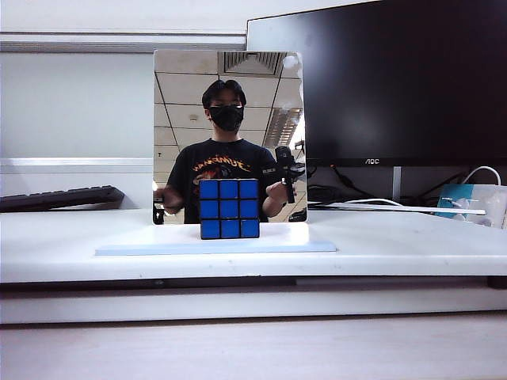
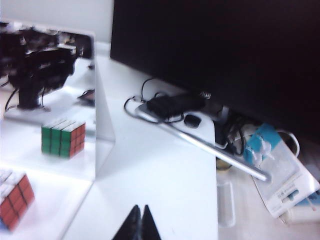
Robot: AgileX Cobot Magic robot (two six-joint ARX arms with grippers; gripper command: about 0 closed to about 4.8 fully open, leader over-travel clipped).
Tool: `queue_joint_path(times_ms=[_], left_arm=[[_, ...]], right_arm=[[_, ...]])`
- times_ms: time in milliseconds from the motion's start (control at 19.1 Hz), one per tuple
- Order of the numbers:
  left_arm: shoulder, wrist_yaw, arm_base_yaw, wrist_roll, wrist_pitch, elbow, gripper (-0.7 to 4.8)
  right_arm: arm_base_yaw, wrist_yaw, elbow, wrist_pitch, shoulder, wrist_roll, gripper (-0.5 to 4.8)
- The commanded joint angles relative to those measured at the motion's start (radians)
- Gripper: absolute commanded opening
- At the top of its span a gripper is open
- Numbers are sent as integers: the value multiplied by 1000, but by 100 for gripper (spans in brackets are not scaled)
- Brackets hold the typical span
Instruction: Move the the Rubik's Cube near the mirror.
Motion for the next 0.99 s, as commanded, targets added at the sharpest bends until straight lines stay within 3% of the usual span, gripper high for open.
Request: queue_joint_path(times_ms=[52,471,575,732,837,994], left_arm=[[0,4,-2,4,6,1,22],[0,4,-2,4,6,1,22],[0,4,-2,4,6,1,22],[0,4,-2,4,6,1,22],[0,5,-2,4,6,1,22],[0,4,-2,4,6,1,22]], right_arm=[[2,-2,4,-73,-23,-1,-5],[-8,1,2,-90,-44,-6,-5],[-73,7,-3,-122,-159,-51,-5],[-226,192,-132,69,-302,-52,-5],[-349,130,-251,220,-383,-51,-5],[-490,-103,-399,314,-434,-48,-5]])
